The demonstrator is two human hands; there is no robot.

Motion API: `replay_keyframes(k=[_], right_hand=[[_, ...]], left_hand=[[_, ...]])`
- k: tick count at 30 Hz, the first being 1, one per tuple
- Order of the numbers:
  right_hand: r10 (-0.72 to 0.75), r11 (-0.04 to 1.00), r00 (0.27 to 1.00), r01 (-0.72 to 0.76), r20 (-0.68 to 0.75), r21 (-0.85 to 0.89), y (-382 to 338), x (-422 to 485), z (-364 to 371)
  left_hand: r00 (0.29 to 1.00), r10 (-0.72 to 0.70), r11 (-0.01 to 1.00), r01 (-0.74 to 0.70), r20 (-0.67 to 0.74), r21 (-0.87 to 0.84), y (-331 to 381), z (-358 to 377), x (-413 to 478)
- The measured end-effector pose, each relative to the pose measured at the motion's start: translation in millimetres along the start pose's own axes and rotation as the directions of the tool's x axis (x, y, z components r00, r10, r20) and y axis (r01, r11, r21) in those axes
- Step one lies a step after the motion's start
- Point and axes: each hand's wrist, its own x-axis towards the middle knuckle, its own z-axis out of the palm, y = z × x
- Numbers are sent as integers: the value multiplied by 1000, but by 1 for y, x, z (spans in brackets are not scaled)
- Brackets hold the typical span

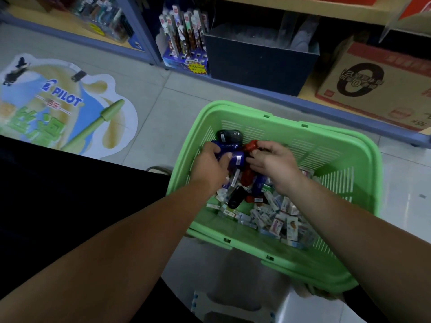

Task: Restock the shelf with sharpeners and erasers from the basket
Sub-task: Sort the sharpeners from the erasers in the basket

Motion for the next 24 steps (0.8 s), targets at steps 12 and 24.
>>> replay_keyframes(k=[12,24], right_hand=[[237,191,868,400,437,-897,42,-36,-33],[403,93,790,466,461,-880,81,-21,-9]], left_hand=[[690,-381,704,-214,615,677,-16,11,-25],[598,-447,641,-304,665,704,-36,11,4]])
